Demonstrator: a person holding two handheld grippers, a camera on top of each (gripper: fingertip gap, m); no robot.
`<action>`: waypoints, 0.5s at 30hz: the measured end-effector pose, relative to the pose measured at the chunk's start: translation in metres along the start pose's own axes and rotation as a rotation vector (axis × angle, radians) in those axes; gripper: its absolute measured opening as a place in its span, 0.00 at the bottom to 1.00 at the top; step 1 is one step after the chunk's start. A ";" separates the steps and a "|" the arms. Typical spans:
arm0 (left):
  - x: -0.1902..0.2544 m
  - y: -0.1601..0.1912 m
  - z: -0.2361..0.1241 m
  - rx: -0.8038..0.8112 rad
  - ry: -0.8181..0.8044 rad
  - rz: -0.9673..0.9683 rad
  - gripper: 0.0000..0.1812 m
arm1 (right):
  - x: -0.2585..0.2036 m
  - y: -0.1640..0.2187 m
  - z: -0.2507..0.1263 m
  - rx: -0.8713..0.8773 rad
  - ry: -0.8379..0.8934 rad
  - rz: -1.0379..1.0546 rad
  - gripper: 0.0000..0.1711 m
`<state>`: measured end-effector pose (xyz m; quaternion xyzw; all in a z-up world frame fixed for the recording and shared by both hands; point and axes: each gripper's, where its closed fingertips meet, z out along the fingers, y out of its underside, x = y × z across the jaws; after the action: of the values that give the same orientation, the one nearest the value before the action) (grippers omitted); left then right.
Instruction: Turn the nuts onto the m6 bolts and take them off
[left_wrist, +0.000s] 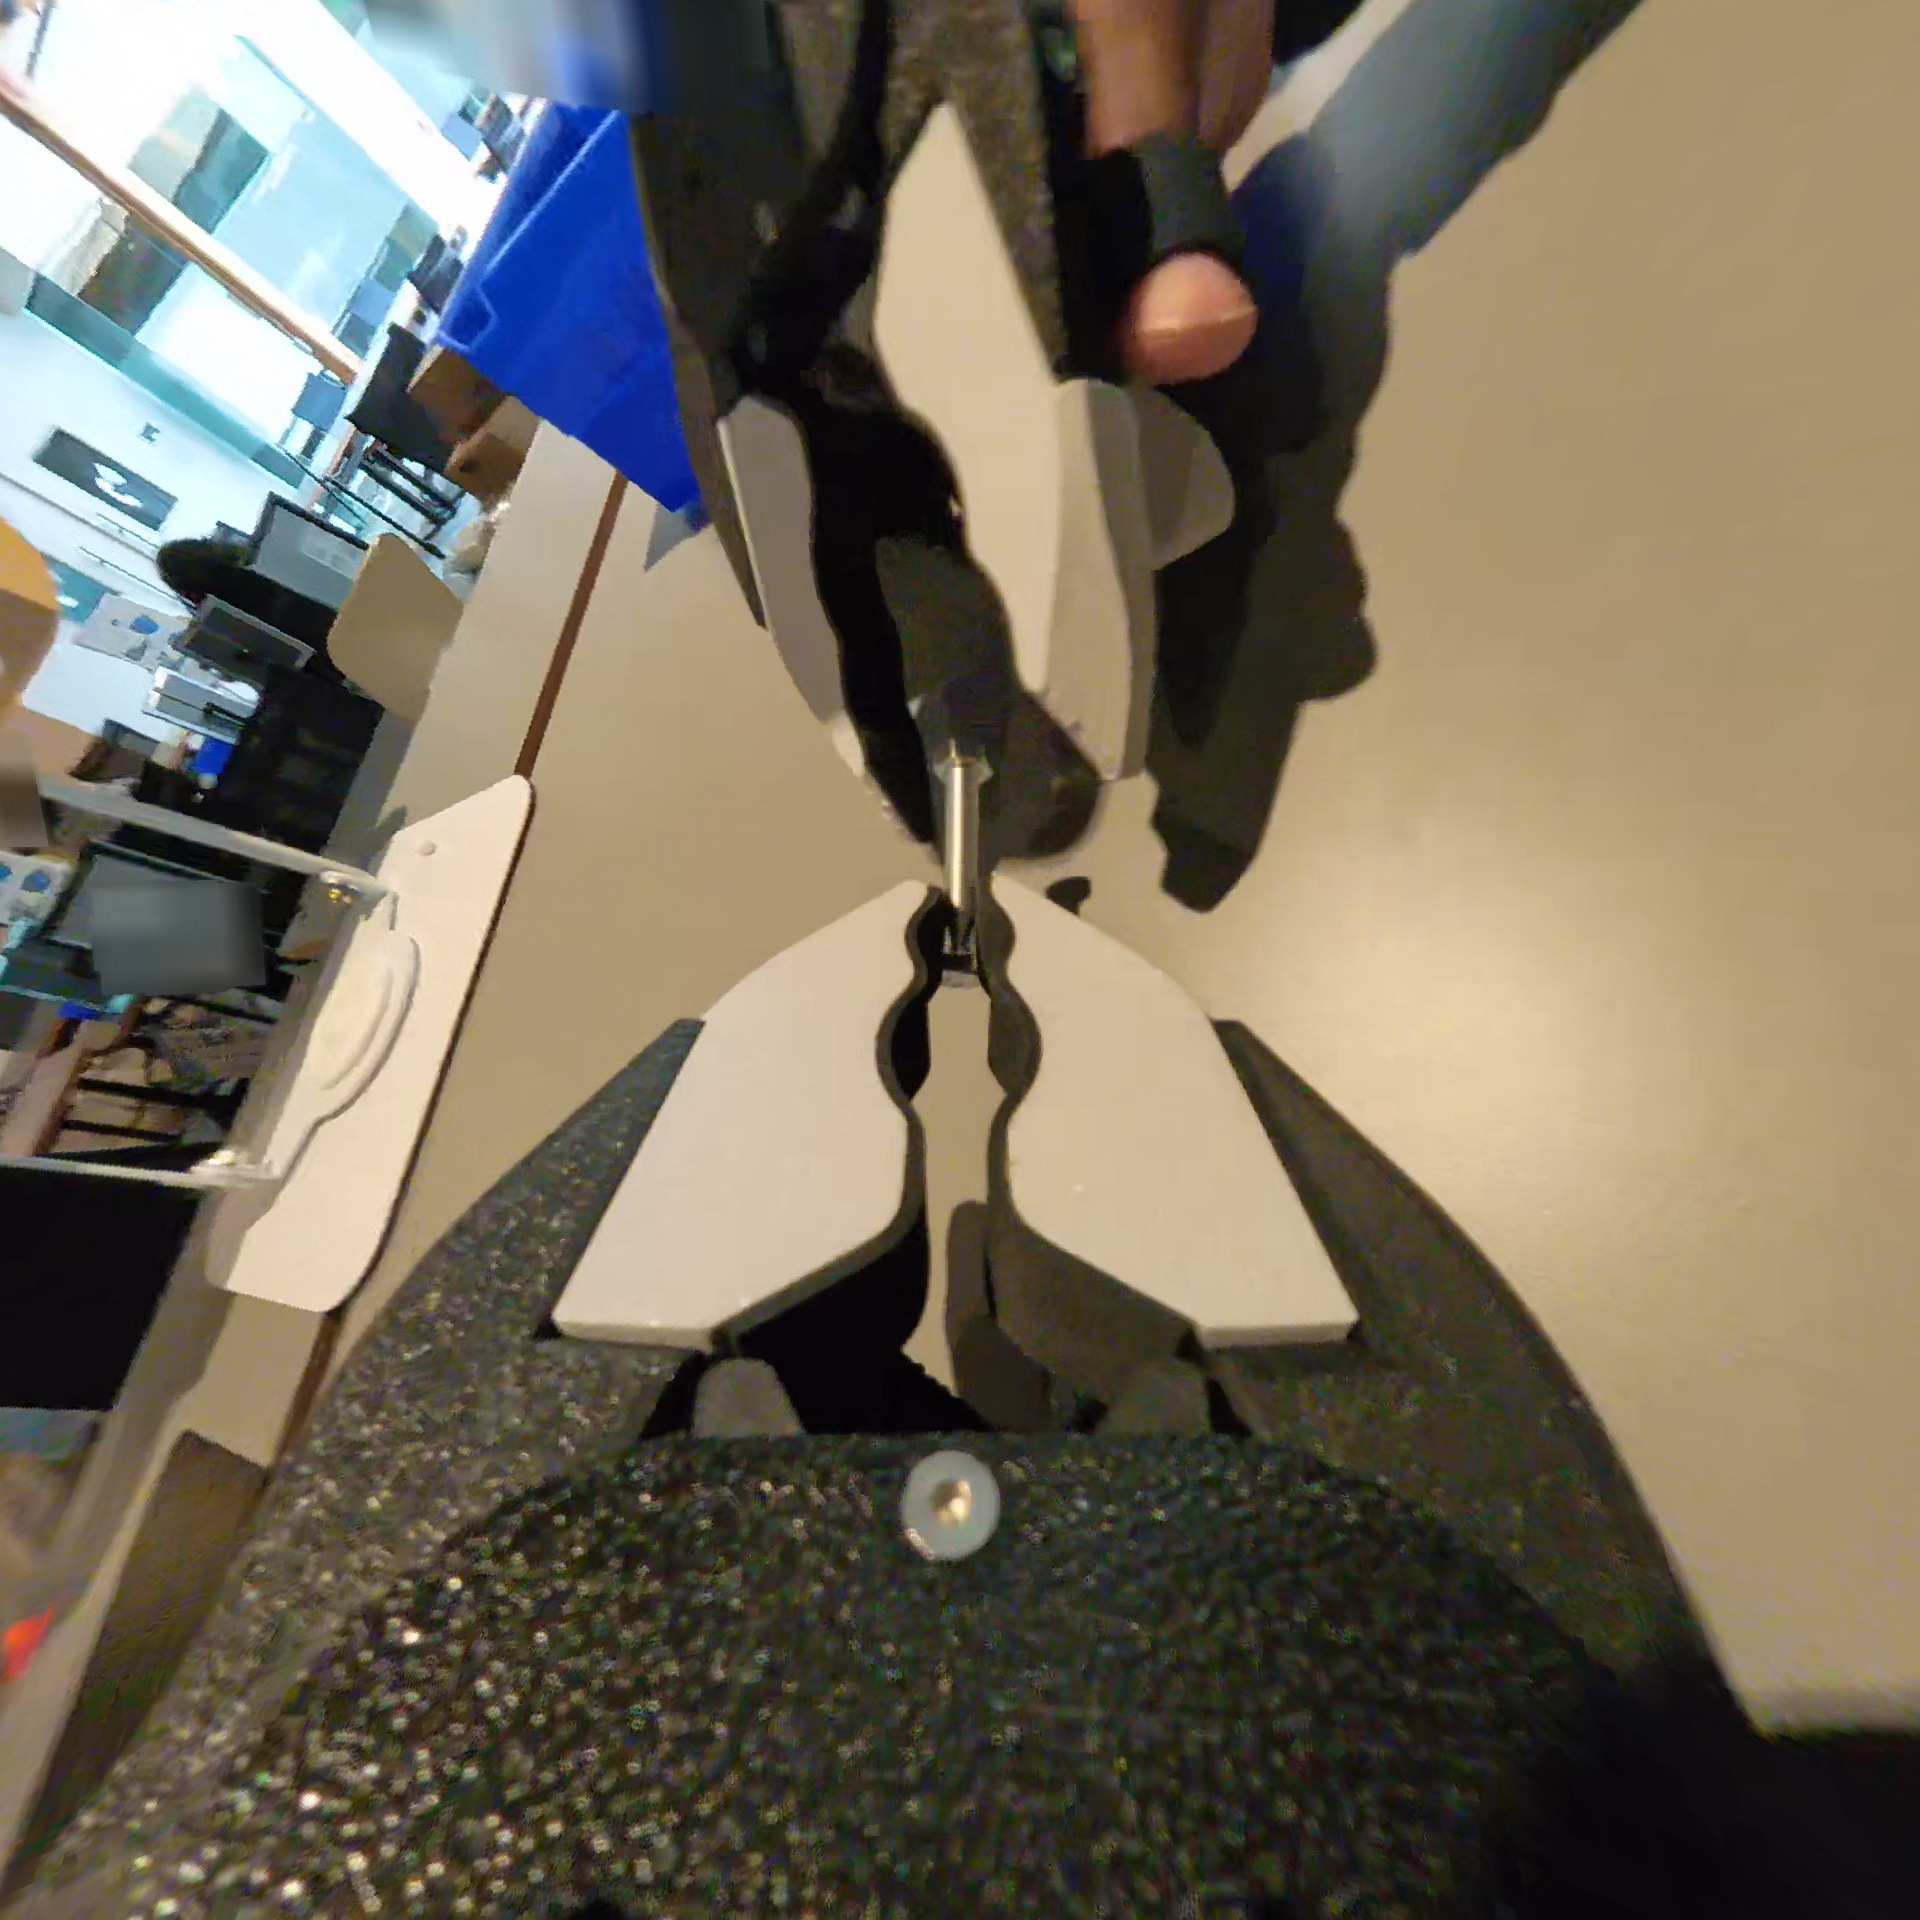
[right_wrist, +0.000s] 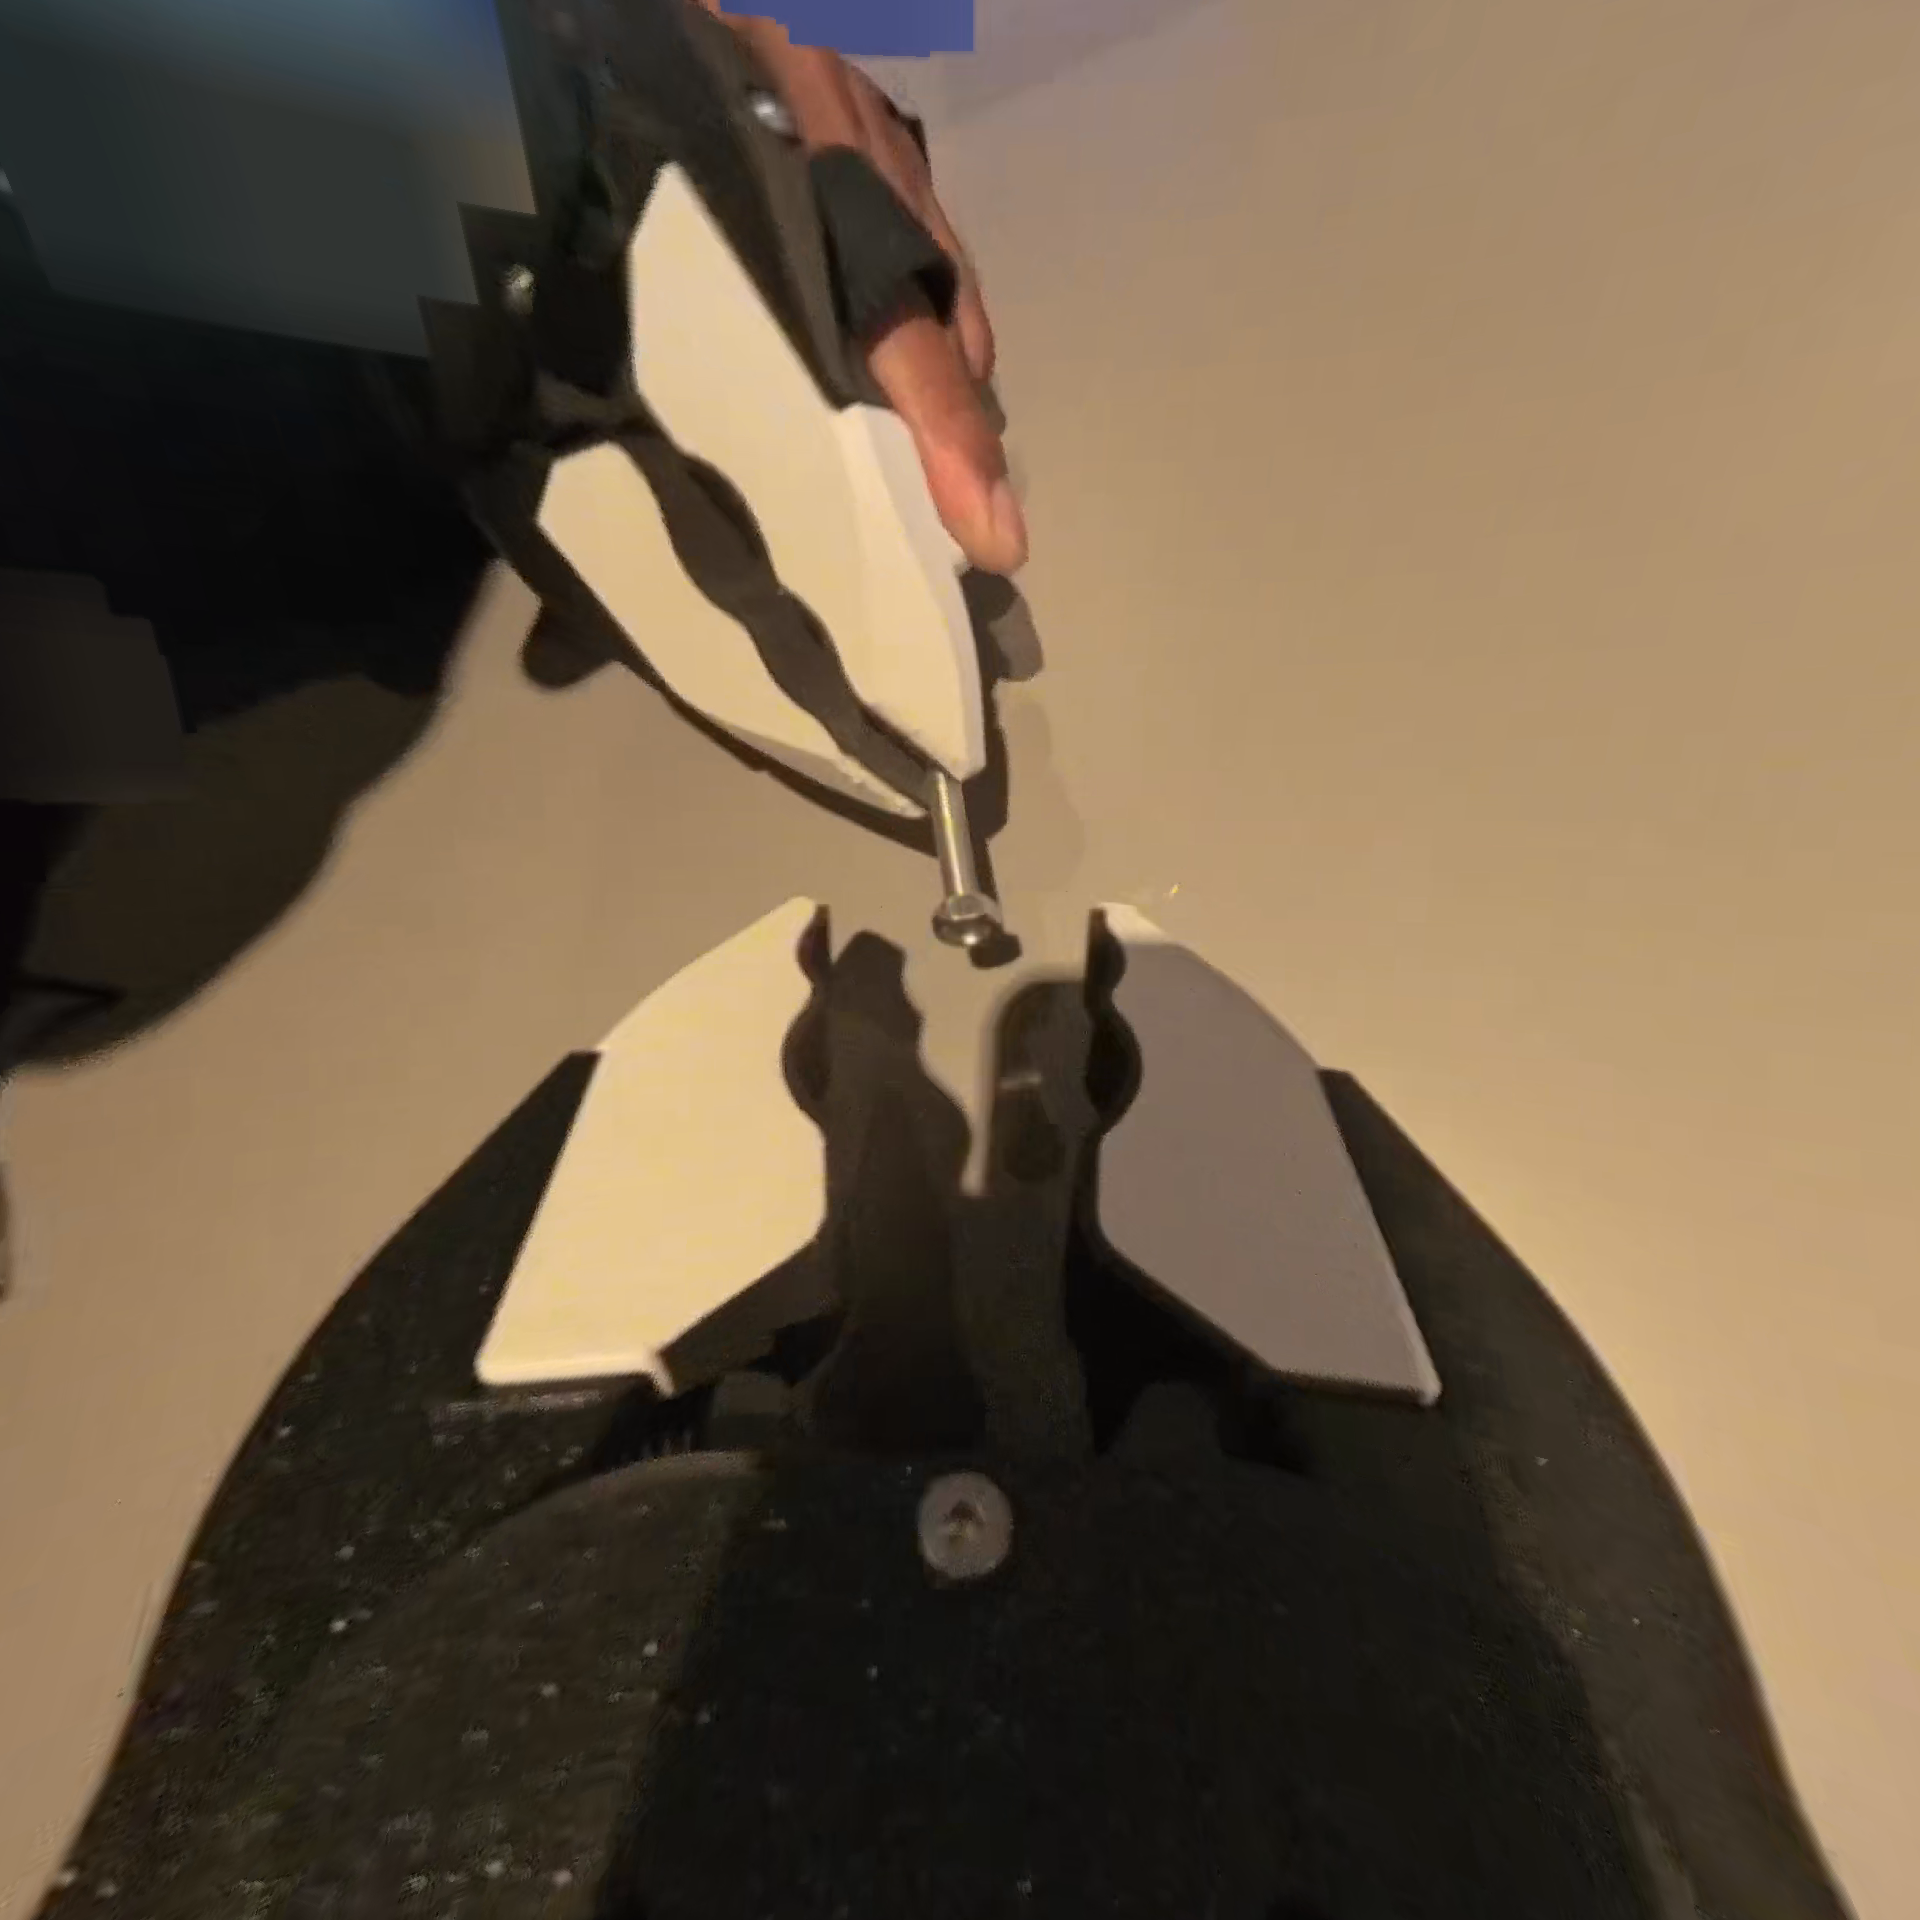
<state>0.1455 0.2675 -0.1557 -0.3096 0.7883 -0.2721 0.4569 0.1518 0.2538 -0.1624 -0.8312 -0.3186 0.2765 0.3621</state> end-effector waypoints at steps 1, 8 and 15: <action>0.001 0.001 -0.001 0.008 0.019 -0.034 0.03 | 0.000 -0.001 -0.001 0.009 0.020 -0.069 0.31; 0.003 -0.006 -0.011 0.075 0.113 -0.151 0.03 | 0.001 -0.018 -0.010 0.097 0.355 -0.730 0.26; 0.002 -0.014 -0.020 0.145 0.156 -0.231 0.03 | -0.009 -0.020 -0.008 0.106 0.389 -0.871 0.20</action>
<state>0.1309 0.2600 -0.1381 -0.3422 0.7588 -0.4024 0.3811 0.1451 0.2550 -0.1401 -0.6369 -0.5491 -0.0455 0.5392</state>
